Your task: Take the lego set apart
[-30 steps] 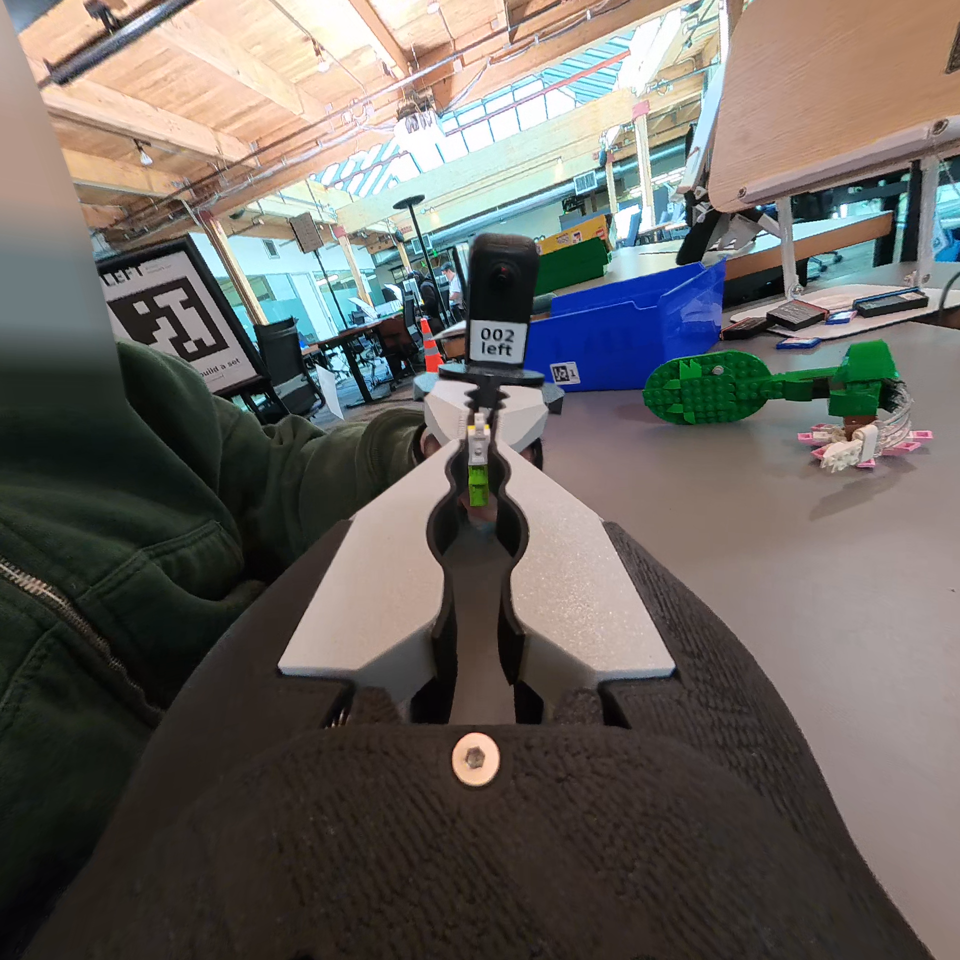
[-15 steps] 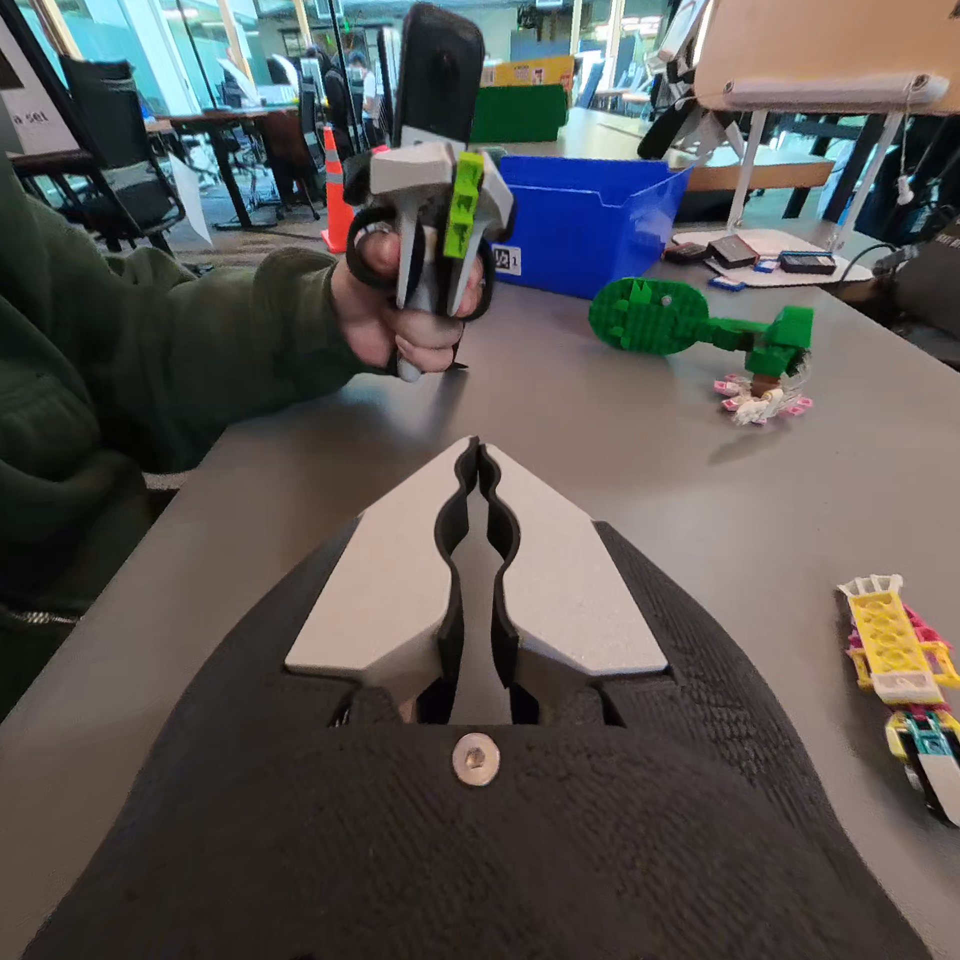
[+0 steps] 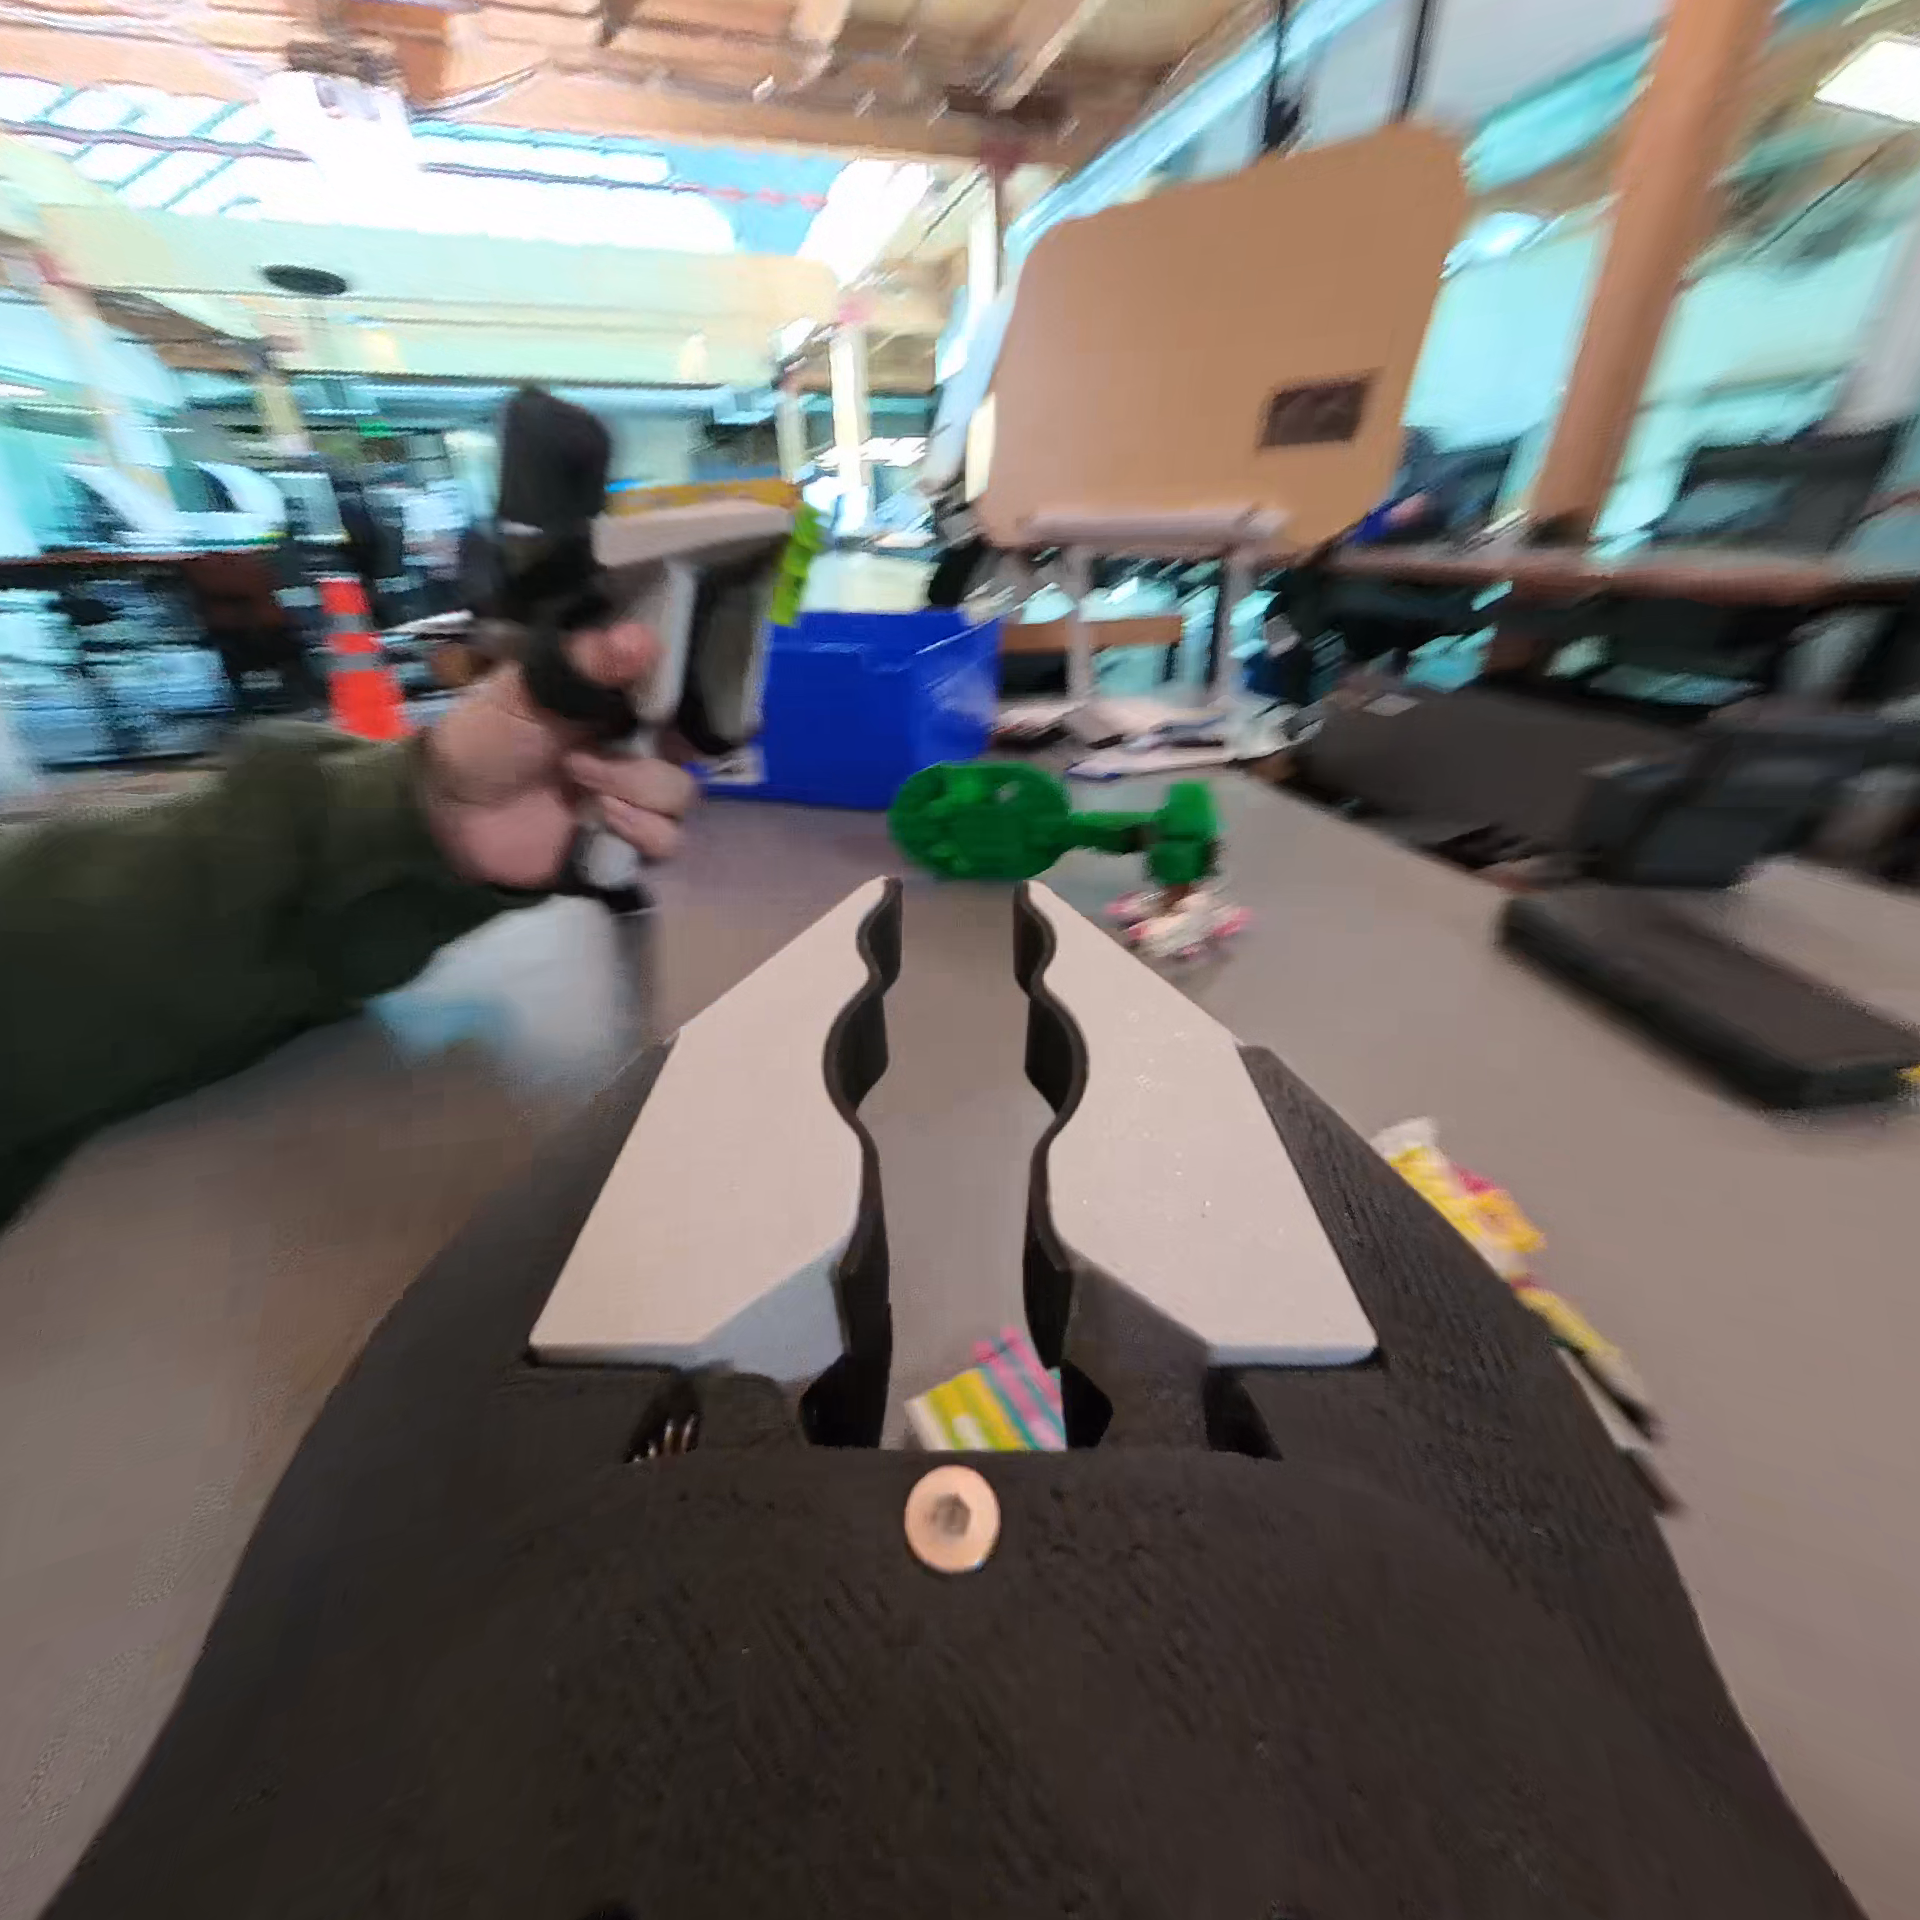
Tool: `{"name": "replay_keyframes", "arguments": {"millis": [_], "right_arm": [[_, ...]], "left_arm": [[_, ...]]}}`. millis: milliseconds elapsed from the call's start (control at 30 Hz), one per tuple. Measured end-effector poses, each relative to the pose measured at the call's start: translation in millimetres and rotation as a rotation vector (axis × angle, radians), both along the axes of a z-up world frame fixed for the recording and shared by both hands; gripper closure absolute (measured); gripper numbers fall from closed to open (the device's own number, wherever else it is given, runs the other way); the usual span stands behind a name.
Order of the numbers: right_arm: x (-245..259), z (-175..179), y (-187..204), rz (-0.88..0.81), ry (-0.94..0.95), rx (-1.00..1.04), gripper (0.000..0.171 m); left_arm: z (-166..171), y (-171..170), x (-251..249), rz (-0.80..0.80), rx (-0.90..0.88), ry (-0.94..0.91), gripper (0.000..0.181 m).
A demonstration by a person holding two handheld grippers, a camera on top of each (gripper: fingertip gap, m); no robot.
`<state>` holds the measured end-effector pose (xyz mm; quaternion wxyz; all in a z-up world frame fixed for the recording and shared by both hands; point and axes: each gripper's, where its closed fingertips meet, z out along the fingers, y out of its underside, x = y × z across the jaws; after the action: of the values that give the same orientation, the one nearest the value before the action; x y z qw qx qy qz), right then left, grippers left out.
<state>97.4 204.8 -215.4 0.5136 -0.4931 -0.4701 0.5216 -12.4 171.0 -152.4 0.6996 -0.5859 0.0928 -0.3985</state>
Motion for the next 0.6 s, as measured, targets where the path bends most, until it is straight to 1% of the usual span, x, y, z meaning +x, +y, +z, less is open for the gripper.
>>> {"name": "replay_keyframes", "arguments": {"millis": [67, 100, 133, 167, 233, 267, 367, 400, 433, 467, 533, 567, 600], "right_arm": [[10.3, 10.7, 18.2, -0.151, 0.062, 0.104, 0.154], [15.9, 16.2, 26.2, -0.216, 0.083, 0.137, 0.154], [22.1, 22.0, 33.7, -0.274, 0.108, 0.155, 0.154], [29.0, 27.7, 41.0, -0.330, 0.138, 0.164, 0.154], [43.1, 35.7, 55.7, -0.435, 0.182, 0.174, 0.155], [49.2, 37.7, 62.1, -0.478, 0.194, 0.179, 0.155], [63.3, 39.1, 77.3, -0.572, 0.200, 0.196, 0.155], [66.6, 39.0, 81.0, -0.591, 0.197, 0.197, 0.155], [69.7, 38.9, 84.2, -0.608, 0.196, 0.196, 0.155], [72.8, 38.8, 87.5, -0.624, 0.195, 0.195, 0.155], [78.0, 37.5, 94.0, -0.651, 0.188, 0.185, 0.154], [80.2, 36.6, 97.1, -0.662, 0.183, 0.179, 0.154], [81.5, 34.4, 100.3, -0.671, 0.168, 0.171, 0.154]], "left_arm": [[23.0, -6.8, -62.8, 0.313, 0.025, 0.085, 0.175], [28.9, -10.8, -99.4, 0.491, -0.009, 0.173, 0.175], [31.7, -16.0, -138.0, 0.666, -0.072, 0.286, 0.176], [34.3, -22.8, -173.6, 0.805, -0.140, 0.400, 0.175], [34.4, -35.9, -239.3, 1.006, -0.308, 0.542, 0.175], [30.1, -40.4, -267.0, 1.061, -0.405, 0.575, 0.166], [1.0, -51.1, -334.8, 1.163, -0.726, 0.572, 0.095], [-10.6, -57.2, -352.6, 1.199, -0.830, 0.580, 0.067], [-19.7, -63.3, -365.7, 1.225, -0.912, 0.607, 0.045], [-24.3, -67.3, -374.2, 1.243, -0.956, 0.629, 0.040], [-24.0, -68.7, -377.6, 1.253, -0.969, 0.625, 0.028], [-19.6, -66.0, -370.9, 1.238, -0.949, 0.609, 0.022], [-9.6, -60.4, -358.0, 1.224, -0.893, 0.599, 0.023]]}}
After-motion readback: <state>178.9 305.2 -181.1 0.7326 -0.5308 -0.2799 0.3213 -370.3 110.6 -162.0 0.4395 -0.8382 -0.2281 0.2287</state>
